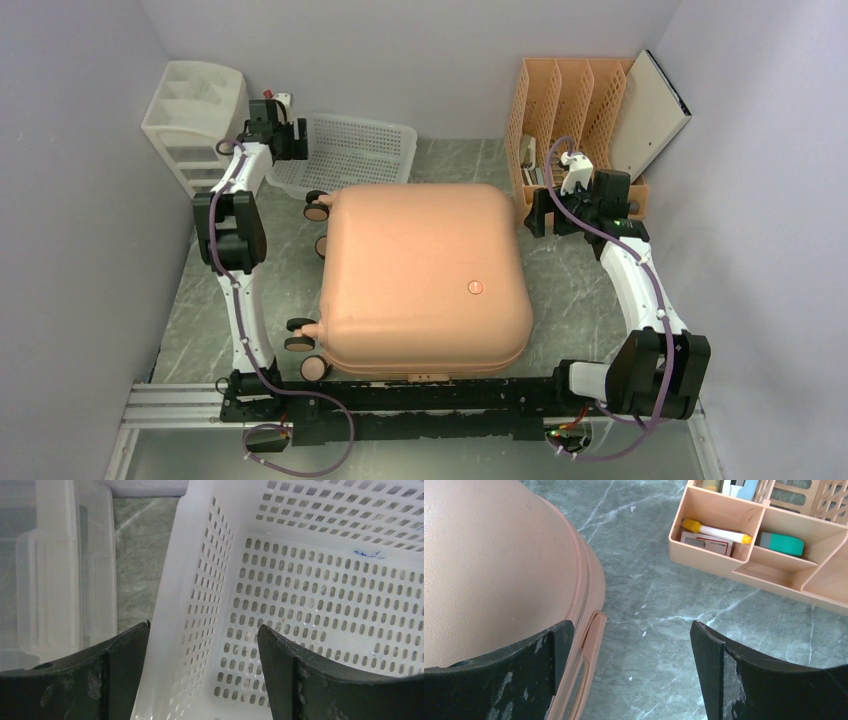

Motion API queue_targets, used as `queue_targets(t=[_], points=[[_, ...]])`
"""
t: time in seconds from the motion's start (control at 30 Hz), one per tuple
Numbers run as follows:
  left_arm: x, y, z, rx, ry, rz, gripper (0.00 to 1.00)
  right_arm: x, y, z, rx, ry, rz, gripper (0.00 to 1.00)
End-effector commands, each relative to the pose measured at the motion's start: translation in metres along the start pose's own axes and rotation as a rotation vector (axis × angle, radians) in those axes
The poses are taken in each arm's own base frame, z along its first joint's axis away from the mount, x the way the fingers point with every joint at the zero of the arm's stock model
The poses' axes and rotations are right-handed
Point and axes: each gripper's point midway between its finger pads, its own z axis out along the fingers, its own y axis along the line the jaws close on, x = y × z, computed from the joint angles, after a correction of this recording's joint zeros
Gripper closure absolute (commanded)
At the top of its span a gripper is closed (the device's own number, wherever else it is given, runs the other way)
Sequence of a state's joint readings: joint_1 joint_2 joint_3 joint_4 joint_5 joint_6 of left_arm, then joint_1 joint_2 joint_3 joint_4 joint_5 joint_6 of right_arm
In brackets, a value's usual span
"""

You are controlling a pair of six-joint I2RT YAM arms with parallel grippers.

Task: Open, take out, and arrange the luggage
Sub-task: Pick up the bin from the center of the board.

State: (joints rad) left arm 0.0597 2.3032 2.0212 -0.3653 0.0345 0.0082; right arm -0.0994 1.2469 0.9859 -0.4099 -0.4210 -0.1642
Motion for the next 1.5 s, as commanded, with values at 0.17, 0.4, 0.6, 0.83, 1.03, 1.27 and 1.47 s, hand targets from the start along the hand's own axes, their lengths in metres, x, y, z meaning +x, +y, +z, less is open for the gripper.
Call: queue_targets(t=[0.17,0.4,0.6,0.83,1.03,1.27,1.47], points=[[-0.010,0.001,0.005,-0.015,-0.028,0.029,0.47,-0.020,-0.002,-0.004,0.002,-0.058,-0.029,0.08],[-0.023,-0.015,-0.003,0.074,-0.028,0.003,0.95,-0.019,-0.002,-0.003,0.000,-0.053,-0.028,0.08],[-0.077,-0.020,-0.044,0.146,-0.170,-0.102,0.95,-0.019,-0.001,-0.003,-0.002,-0.054,-0.029,0.08],[-0.138,-0.022,-0.116,0.270,-0.353,-0.201,0.95,-0.020,0.000,-0.005,-0.003,-0.060,-0.032,0.08],[-0.168,-0.034,-0.170,0.371,-0.472,-0.219,0.95,-0.022,0.002,-0.006,-0.010,-0.065,-0.035,0.08],[-0.195,-0.046,-0.221,0.430,-0.564,-0.190,0.95,-0.024,0.006,-0.008,-0.028,-0.075,-0.041,0.08],[-0.202,-0.060,-0.254,0.451,-0.636,-0.109,0.95,-0.036,0.035,-0.019,-0.133,-0.135,-0.117,0.08]])
